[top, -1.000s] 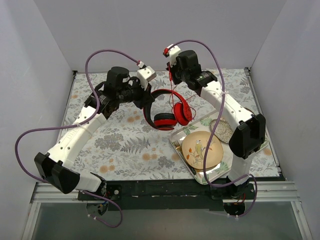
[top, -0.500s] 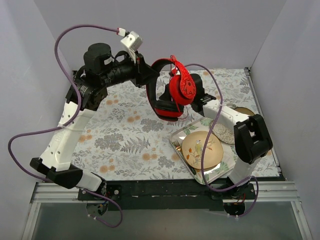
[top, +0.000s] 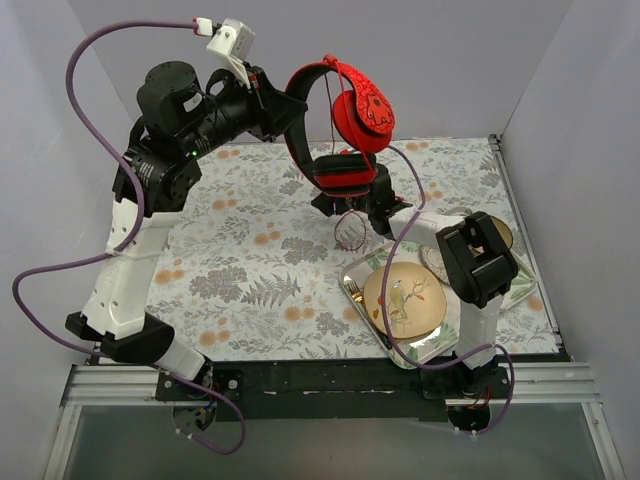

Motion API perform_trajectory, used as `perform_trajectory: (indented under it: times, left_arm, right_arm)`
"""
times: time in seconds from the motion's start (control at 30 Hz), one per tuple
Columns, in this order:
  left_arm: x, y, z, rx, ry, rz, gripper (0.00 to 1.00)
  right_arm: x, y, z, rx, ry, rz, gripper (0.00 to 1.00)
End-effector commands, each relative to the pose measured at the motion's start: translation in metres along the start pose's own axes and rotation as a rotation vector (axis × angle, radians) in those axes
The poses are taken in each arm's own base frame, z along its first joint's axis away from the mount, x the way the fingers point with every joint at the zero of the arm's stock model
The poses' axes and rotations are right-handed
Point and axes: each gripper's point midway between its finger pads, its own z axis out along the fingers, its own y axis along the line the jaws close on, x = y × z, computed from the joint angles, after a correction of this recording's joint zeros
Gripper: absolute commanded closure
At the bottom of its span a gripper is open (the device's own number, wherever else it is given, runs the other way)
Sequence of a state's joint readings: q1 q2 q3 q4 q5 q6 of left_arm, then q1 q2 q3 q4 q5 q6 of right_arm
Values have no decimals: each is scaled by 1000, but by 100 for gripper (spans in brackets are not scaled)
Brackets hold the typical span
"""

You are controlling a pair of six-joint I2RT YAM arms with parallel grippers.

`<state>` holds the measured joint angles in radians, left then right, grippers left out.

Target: Wrap the headphones

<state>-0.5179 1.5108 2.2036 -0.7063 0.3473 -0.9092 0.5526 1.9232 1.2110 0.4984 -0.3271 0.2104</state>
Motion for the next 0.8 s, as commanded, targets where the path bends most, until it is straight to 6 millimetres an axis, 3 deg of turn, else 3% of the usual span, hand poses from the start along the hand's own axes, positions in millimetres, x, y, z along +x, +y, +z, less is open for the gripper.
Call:
perform_trajectory:
  times: [0.0, 0.1, 0.23, 0.27, 0.4, 0.53, 0.57, 0.67, 0.7, 0.77]
  left_arm:
    - [-38, 4, -17, -76, -117, -42, 100]
    - [-44, 23, -18, -149, -146, -42, 100]
    - [-50, 59, -14, -224, -175, -53, 100]
    - [-51, 82, -14, -269, -180, -76, 100]
    - [-49, 141, -13, -368, -201, -115, 100]
    - [-58, 203, -21, -554, -278, -57, 100]
    - [-58, 227, -29, -625, -292, -54, 100]
    - [-60, 270, -42, -746, -332, -27, 100]
    - [-57, 281, -44, -790, -335, -12, 100]
    - [-61, 300, -50, -868, -359, 75, 100]
  right_arm:
    - [19, -2, 5, 19, 7, 20, 51]
    - [43, -3, 0, 27, 55, 39, 66]
    - [68, 10, -5, -14, 112, 51, 98]
    - [70, 15, -6, -26, 115, 49, 99]
    - [87, 38, -11, -63, 174, 27, 99]
    - [105, 53, -20, -48, 241, -29, 99]
    - [109, 56, -22, -45, 255, -41, 99]
    - [120, 73, -28, -49, 317, -104, 99]
    - [123, 87, -28, -66, 332, -134, 99]
    - [126, 93, -31, -47, 369, -180, 99]
